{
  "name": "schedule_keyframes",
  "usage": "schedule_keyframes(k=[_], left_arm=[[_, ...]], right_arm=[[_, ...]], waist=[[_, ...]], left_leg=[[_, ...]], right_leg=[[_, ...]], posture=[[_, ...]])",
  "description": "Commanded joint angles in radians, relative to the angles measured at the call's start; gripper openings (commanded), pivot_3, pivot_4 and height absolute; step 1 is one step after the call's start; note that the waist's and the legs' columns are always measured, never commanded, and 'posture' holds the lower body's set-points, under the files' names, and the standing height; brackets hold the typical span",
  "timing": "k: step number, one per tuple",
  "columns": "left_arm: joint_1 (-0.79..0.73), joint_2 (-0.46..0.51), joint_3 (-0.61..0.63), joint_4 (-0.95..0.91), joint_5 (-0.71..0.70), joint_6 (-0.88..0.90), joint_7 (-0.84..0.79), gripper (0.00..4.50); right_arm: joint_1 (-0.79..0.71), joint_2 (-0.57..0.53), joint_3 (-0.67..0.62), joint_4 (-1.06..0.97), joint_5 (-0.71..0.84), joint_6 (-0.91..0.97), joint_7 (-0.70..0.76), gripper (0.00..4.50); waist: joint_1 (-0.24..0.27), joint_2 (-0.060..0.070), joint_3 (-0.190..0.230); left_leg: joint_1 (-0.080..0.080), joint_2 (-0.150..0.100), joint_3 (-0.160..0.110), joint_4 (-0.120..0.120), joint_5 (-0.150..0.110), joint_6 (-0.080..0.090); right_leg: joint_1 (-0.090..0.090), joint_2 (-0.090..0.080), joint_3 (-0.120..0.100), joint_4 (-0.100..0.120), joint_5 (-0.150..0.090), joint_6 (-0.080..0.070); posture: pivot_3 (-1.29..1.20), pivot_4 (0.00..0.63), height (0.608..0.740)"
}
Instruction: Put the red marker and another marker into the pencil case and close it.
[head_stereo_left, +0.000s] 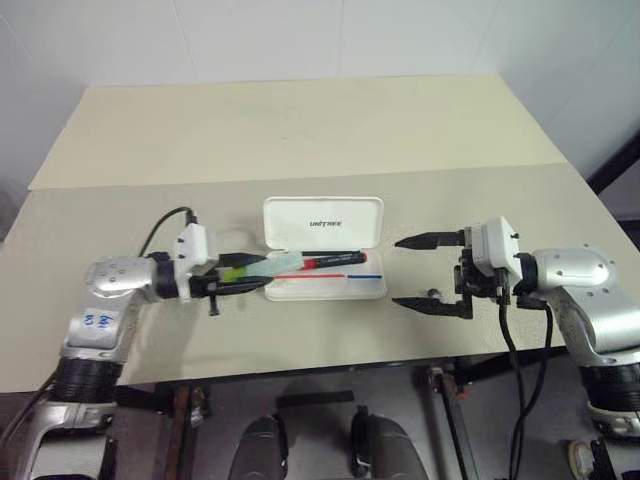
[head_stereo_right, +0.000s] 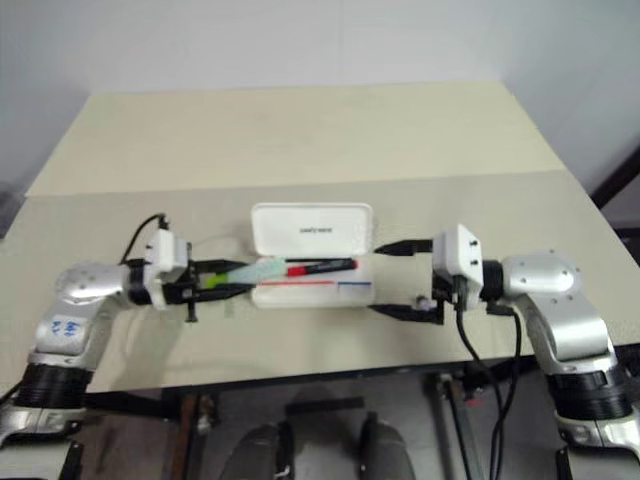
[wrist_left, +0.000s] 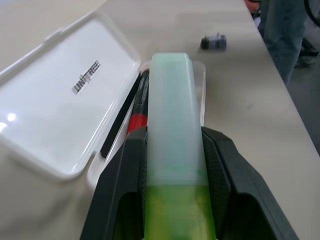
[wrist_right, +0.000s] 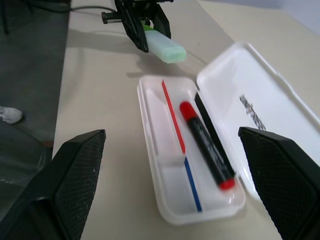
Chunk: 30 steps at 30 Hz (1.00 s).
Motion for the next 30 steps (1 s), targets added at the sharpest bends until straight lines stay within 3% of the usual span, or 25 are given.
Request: schedule_keyframes(k=[1, 7, 26, 27, 30], left_arm=[[-0.059, -0.038, -0.048, 0.045, 0.038, -0.042, -0.005, 1.13], [-0.156, -0.108, -0.121, 0.182, 0.090, -0.106, -0.043, 1.13], [-0.191, -0.114, -0.147, 0.298, 0.137, -0.128, -0.092, 1.13], [-0.190, -0.113, -0.149, 0.297, 0.137, -0.120, -0.096, 1.88], [-0.191, -0.117, -0.148, 0.298, 0.141, -0.118, -0.090, 2.82]], right_arm=[[0.039, -0.024, -0.065, -0.091, 0.023, 0.018, -0.050, 4.50], [0.123, -0.033, -0.119, -0.182, 0.031, 0.054, -0.120, 4.50], [0.209, -0.037, -0.163, -0.288, 0.052, 0.105, -0.223, 4.50], [0.206, -0.036, -0.161, -0.287, 0.052, 0.105, -0.224, 4.50], [0.198, -0.036, -0.155, -0.284, 0.052, 0.105, -0.227, 4.50]], waist=[[-0.003, 0.000, 0.000], [-0.002, 0.000, 0.000], [0.010, 0.000, 0.000], [0.010, 0.000, 0.000], [0.011, 0.000, 0.000]], left_leg=[[0.000, 0.000, 0.000, 0.001, 0.000, 0.000], [0.000, 0.000, -0.001, 0.002, 0.000, 0.001], [-0.008, 0.000, -0.005, 0.013, -0.004, 0.006], [-0.008, 0.000, -0.005, 0.013, -0.004, 0.006], [-0.008, 0.000, -0.005, 0.013, -0.004, 0.006]], right_leg=[[0.000, 0.000, 0.000, 0.000, 0.000, 0.000], [0.001, 0.000, 0.001, 0.000, 0.000, 0.000], [0.000, 0.000, -0.002, 0.000, 0.001, 0.002], [0.000, 0.000, -0.002, 0.000, 0.001, 0.002], [0.000, 0.000, -0.002, 0.000, 0.001, 0.002]], posture=[[0.00, 0.150, 0.740], [0.00, 0.150, 0.740], [0.00, 0.150, 0.740], [0.00, 0.150, 0.740], [0.00, 0.150, 0.740]])
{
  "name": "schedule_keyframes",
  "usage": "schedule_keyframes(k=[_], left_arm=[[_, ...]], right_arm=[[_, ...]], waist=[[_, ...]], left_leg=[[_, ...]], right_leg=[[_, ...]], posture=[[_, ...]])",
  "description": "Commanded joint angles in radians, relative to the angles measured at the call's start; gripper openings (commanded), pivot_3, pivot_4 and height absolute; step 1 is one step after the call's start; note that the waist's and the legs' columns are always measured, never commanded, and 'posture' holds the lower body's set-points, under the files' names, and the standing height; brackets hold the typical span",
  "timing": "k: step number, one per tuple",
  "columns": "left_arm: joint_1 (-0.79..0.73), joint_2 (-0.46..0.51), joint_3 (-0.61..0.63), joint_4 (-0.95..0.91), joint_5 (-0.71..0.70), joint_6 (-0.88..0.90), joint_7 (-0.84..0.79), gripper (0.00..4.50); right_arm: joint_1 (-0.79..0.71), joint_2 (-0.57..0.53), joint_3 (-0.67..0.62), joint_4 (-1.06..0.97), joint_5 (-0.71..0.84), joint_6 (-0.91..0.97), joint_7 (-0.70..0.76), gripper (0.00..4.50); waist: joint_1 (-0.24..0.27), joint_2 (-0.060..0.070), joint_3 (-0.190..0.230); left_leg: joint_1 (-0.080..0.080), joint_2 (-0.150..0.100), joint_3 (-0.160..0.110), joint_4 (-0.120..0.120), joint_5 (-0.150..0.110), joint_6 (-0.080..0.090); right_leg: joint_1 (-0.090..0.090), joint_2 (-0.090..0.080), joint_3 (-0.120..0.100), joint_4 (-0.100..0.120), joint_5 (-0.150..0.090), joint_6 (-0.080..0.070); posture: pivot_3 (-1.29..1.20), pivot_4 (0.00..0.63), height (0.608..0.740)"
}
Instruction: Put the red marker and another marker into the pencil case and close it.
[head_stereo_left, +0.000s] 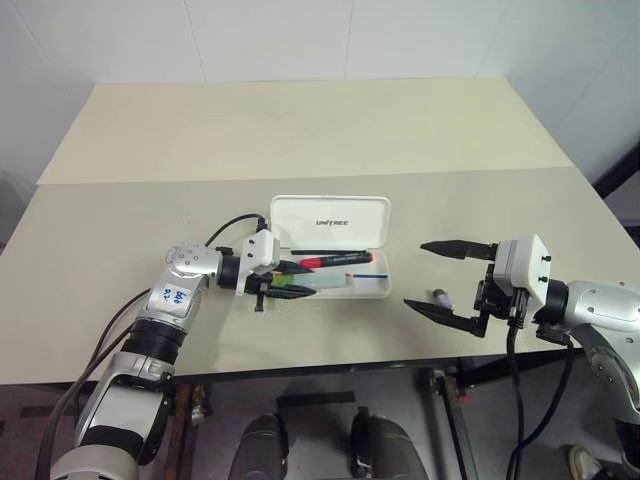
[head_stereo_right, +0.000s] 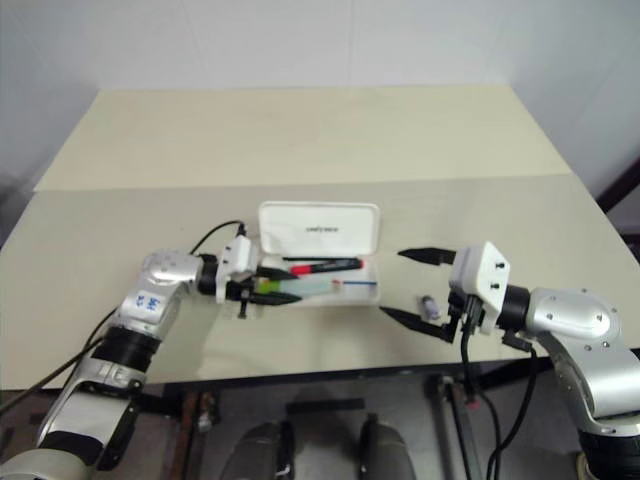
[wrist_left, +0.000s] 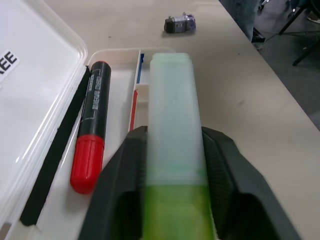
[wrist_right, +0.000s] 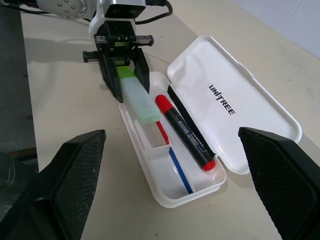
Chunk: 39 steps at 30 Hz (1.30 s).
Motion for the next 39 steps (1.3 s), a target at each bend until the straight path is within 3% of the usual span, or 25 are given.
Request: schedule_keyframes(k=[1, 5, 14, 19, 30, 39], left_arm=[[-0.012, 0.001, 0.008, -0.010, 0.008, -0.001, 0.010, 3.14], [-0.013, -0.015, 0.017, -0.015, -0.011, 0.013, 0.017, 4.47], [0.008, -0.017, 0.035, -0.043, -0.050, -0.007, -0.029, 4.47], [0.016, 0.038, 0.092, -0.040, -0.093, -0.016, -0.077, 4.47], [0.029, 0.144, 0.184, -0.010, -0.106, -0.040, -0.104, 4.47], [0.083, 0.208, 0.247, -0.164, -0.188, 0.077, -0.122, 4.47]], right_arm=[[-0.015, -0.014, -0.019, -0.030, 0.017, -0.001, -0.008, 4.50], [-0.030, -0.010, -0.008, -0.024, 0.016, -0.002, -0.009, 4.50], [-0.016, 0.012, -0.003, -0.031, 0.006, 0.033, -0.080, 4.50], [0.049, 0.053, -0.020, -0.078, 0.007, 0.096, -0.201, 4.50], [0.088, 0.110, 0.013, -0.124, 0.002, 0.115, -0.293, 4.50], [0.158, 0.172, -0.009, -0.127, -0.032, 0.151, -0.426, 4.50]], waist=[[0.001, 0.000, 0.000], [0.000, 0.000, 0.000], [0.000, 0.000, 0.000], [0.000, 0.000, 0.000], [-0.001, 0.000, 0.000], [-0.001, 0.000, 0.000]], left_leg=[[0.000, 0.000, 0.000, 0.000, 0.000, 0.000], [0.000, 0.000, 0.000, 0.000, 0.000, 0.000], [0.000, 0.000, 0.000, 0.000, 0.000, 0.000], [0.000, 0.000, 0.000, 0.000, 0.000, 0.000], [0.000, 0.000, 0.000, 0.000, 0.000, 0.000], [-0.001, 0.000, 0.000, 0.000, -0.001, 0.000]], right_leg=[[0.000, 0.000, 0.000, 0.000, 0.000, 0.000], [0.000, 0.000, 0.000, 0.000, 0.000, 0.000], [0.000, 0.000, 0.000, 0.000, 0.000, 0.000], [0.000, 0.000, 0.000, 0.000, 0.000, 0.000], [0.000, 0.000, 0.000, 0.000, 0.000, 0.000], [0.000, 0.000, 0.000, 0.000, 0.000, 0.000]], posture=[[0.00, 0.150, 0.740], [0.00, 0.150, 0.740], [0.00, 0.150, 0.740], [0.00, 0.150, 0.740], [0.00, 0.150, 0.740], [0.00, 0.150, 0.740]])
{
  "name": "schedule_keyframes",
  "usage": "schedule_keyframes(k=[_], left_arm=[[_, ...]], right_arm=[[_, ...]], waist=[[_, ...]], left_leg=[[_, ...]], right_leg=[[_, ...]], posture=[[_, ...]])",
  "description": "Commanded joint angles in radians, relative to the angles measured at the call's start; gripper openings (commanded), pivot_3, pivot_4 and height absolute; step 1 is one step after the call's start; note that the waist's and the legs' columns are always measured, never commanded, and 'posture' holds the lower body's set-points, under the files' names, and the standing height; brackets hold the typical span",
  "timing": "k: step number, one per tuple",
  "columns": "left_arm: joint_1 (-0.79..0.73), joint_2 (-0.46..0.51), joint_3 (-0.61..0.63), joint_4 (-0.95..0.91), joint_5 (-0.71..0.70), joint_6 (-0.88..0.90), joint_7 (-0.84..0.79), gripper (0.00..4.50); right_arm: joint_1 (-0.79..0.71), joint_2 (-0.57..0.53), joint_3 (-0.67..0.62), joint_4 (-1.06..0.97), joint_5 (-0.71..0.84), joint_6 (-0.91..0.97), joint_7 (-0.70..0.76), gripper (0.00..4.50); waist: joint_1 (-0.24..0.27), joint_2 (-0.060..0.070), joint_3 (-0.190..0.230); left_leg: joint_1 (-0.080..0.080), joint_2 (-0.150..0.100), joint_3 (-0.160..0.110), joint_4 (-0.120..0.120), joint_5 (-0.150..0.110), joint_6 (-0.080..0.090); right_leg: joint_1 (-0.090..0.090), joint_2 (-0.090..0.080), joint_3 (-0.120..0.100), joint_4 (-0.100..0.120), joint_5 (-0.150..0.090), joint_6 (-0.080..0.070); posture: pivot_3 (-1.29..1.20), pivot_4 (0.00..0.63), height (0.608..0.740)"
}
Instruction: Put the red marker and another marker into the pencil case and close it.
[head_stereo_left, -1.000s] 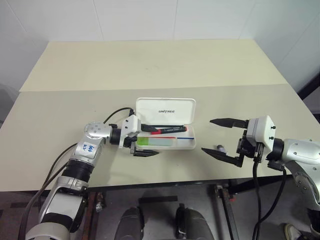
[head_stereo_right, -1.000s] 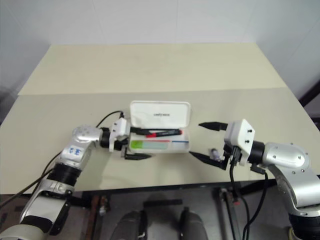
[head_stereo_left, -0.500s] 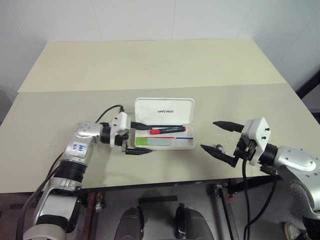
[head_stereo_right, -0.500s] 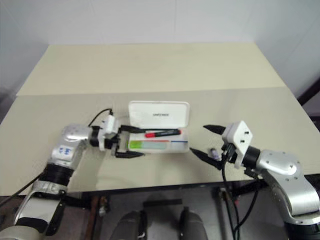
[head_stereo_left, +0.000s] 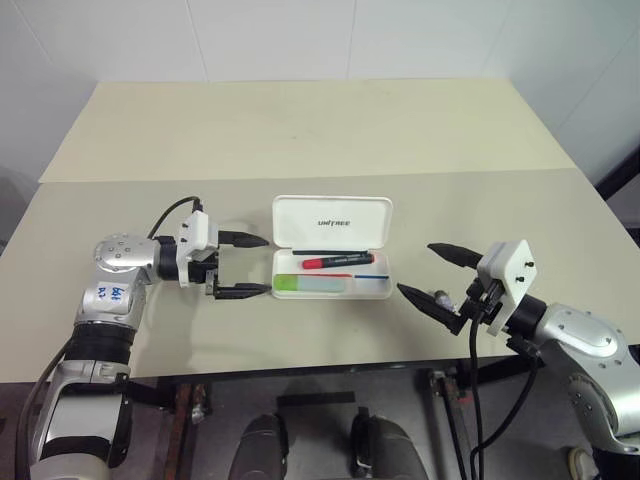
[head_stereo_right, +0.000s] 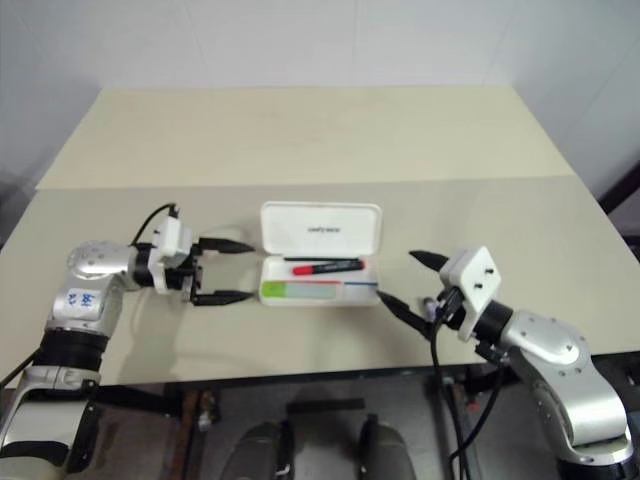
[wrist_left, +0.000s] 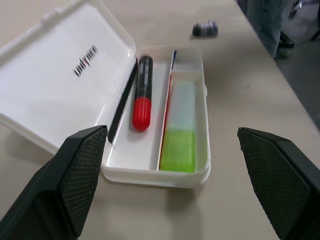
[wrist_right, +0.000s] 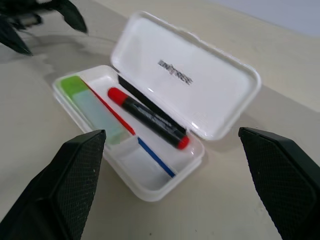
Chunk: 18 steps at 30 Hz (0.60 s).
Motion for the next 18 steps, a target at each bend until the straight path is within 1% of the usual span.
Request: schedule_keyframes(k=[1, 8, 15, 18], left_arm=[[0.018, 0.036, 0.043, -0.094, -0.058, 0.047, -0.008, 4.47], [0.058, 0.091, 0.072, -0.182, -0.101, 0.112, -0.018, 4.47], [0.067, 0.119, 0.081, -0.209, -0.117, 0.132, -0.019, 4.47], [0.062, 0.124, 0.081, -0.224, -0.121, 0.140, -0.013, 4.47]], right_arm=[[0.027, 0.019, -0.032, -0.033, -0.017, 0.003, -0.056, 4.50], [0.113, 0.074, -0.055, -0.004, -0.067, 0.001, -0.145, 4.50], [0.147, 0.114, -0.042, 0.062, -0.126, -0.028, -0.180, 4.50], [0.157, 0.147, -0.037, 0.117, -0.161, -0.047, -0.214, 4.50]], waist=[[-0.001, 0.000, 0.000], [-0.001, 0.000, 0.000], [-0.001, 0.000, 0.000], [-0.001, 0.000, 0.000]], left_leg=[[0.000, 0.000, 0.000, 0.000, 0.000, 0.000], [0.000, 0.000, 0.000, 0.000, 0.000, 0.000], [0.000, 0.001, 0.000, 0.000, -0.001, -0.001], [0.000, 0.001, 0.000, -0.001, -0.001, -0.001]], right_leg=[[0.000, 0.000, 0.000, 0.000, 0.000, 0.000], [0.000, 0.000, 0.000, 0.000, 0.000, -0.001], [0.000, 0.000, 0.000, 0.000, -0.001, -0.001], [0.000, 0.001, 0.000, 0.000, -0.001, -0.001]], posture=[[0.00, 0.150, 0.740], [0.00, 0.150, 0.740], [0.00, 0.150, 0.740], [0.00, 0.150, 0.740]])
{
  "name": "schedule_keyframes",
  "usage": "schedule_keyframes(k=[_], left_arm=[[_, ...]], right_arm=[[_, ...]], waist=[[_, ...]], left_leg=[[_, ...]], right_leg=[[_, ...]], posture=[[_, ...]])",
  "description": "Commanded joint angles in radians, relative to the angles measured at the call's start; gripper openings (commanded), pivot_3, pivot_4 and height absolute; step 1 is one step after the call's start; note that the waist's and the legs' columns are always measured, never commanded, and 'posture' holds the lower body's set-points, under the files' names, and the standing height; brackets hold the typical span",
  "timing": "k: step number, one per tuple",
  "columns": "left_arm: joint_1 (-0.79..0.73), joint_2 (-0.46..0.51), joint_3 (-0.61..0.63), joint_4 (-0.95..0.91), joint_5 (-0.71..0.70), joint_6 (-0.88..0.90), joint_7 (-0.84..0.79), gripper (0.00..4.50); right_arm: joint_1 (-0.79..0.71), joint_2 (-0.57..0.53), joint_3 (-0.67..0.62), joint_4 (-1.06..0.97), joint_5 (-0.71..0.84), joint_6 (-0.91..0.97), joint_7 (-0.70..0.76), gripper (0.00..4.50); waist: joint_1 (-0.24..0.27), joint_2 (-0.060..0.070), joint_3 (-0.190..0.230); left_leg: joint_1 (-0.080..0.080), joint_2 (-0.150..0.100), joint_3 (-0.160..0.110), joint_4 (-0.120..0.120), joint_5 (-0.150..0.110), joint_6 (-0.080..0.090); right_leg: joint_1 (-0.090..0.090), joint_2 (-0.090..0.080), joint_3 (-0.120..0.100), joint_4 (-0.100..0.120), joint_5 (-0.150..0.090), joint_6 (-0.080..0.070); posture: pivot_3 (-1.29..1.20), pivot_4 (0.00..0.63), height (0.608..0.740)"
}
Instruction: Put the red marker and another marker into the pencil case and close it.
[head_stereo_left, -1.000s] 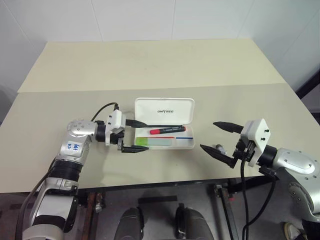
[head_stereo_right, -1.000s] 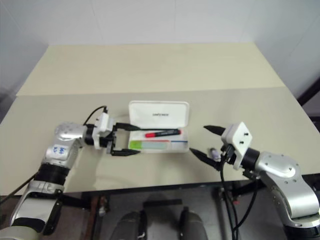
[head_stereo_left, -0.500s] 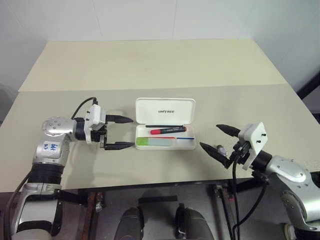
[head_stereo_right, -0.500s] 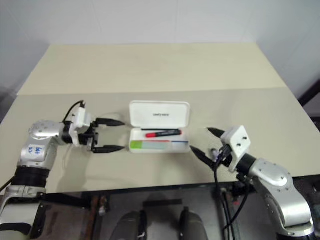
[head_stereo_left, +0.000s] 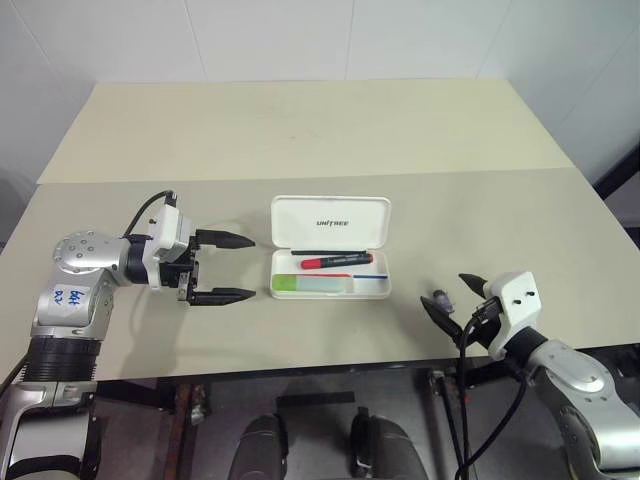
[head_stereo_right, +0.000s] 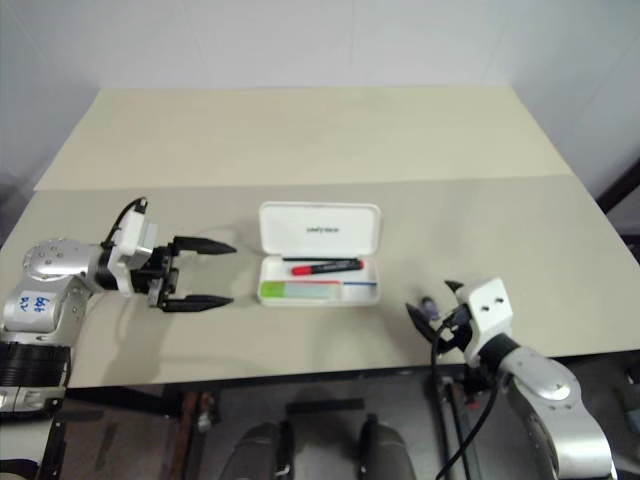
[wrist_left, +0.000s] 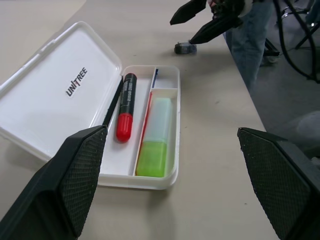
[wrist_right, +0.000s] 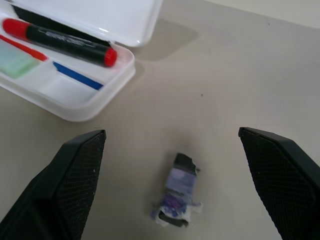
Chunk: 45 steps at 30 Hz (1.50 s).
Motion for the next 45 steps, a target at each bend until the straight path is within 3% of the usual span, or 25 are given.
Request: schedule_keyframes(k=[1, 7, 9, 11, 20, 25, 32, 38, 45], left_arm=[[-0.011, 0.025, 0.033, -0.050, -0.029, 0.011, 0.002, 4.47], [-0.009, 0.030, 0.040, -0.070, -0.036, 0.026, 0.004, 4.47], [-0.007, 0.031, 0.043, -0.077, -0.037, 0.032, 0.005, 4.50], [-0.006, 0.033, 0.045, -0.083, -0.039, 0.036, 0.006, 4.50], [0.004, 0.032, 0.047, -0.091, -0.042, 0.031, 0.018, 4.50], [0.015, 0.030, 0.048, -0.101, -0.036, 0.026, 0.037, 4.50], [0.049, 0.022, 0.049, -0.131, -0.040, 0.030, 0.061, 4.50], [0.078, 0.017, 0.048, -0.172, -0.045, 0.043, 0.092, 4.50], [0.111, 0.013, 0.057, -0.225, -0.053, 0.063, 0.137, 4.50]], right_arm=[[0.013, 0.036, -0.007, 0.045, -0.040, -0.034, -0.048, 4.50], [0.009, 0.052, 0.032, 0.059, -0.070, -0.032, -0.049, 4.50], [0.008, 0.058, 0.034, 0.068, -0.076, -0.036, -0.049, 4.12], [0.003, 0.062, 0.035, 0.065, -0.074, -0.032, -0.049, 3.67], [-0.041, 0.061, 0.063, 0.068, -0.080, -0.043, -0.034, 0.41], [-0.106, 0.015, 0.087, 0.099, -0.059, -0.102, 0.082, 0.38], [-0.429, -0.153, 0.165, 0.399, -0.043, -0.299, 0.494, 0.38], [-0.615, -0.132, 0.262, 0.605, -0.074, -0.414, 0.685, 0.38], [-0.727, -0.071, 0.336, 0.765, -0.122, -0.495, 0.769, 0.38]], waist=[[-0.001, 0.000, 0.000], [-0.004, 0.000, 0.000], [-0.008, 0.000, 0.000], [-0.011, 0.000, 0.000], [-0.023, 0.000, 0.000], [-0.025, 0.000, 0.000], [-0.032, 0.000, 0.000], [-0.025, 0.000, 0.000], [-0.026, 0.000, 0.000]], left_leg=[[0.000, 0.000, 0.000, 0.000, 0.000, 0.000], [0.000, 0.000, 0.000, 0.000, 0.000, 0.000], [0.000, 0.000, 0.000, 0.000, 0.000, 0.000], [0.000, 0.000, 0.000, 0.000, 0.000, 0.000], [0.000, 0.000, 0.000, 0.000, 0.000, 0.000], [0.000, 0.000, 0.000, 0.000, 0.000, 0.000], [0.001, 0.001, 0.002, 0.000, 0.000, 0.000], [0.001, 0.005, 0.001, 0.001, -0.001, -0.004], [0.001, 0.006, 0.003, 0.002, -0.001, -0.005]], right_leg=[[0.000, 0.000, 0.000, 0.000, 0.000, 0.000], [0.000, 0.000, 0.000, 0.000, 0.000, 0.000], [0.000, 0.000, 0.000, 0.000, 0.000, 0.000], [0.000, 0.000, 0.000, 0.000, 0.000, 0.000], [0.000, 0.000, 0.000, 0.000, 0.000, 0.000], [0.000, 0.000, 0.001, 0.000, 0.000, 0.000], [0.000, 0.001, 0.002, 0.000, 0.000, 0.001], [0.000, 0.007, 0.002, 0.001, -0.002, 0.000], [-0.001, 0.008, 0.004, 0.001, -0.002, 0.000]], posture=[[0.00, 0.150, 0.740], [0.00, 0.150, 0.740], [0.00, 0.150, 0.740], [0.00, 0.150, 0.740], [0.00, 0.150, 0.740], [0.00, 0.150, 0.740], [0.00, 0.150, 0.740], [0.00, 0.150, 0.740], [0.00, 0.150, 0.740]])
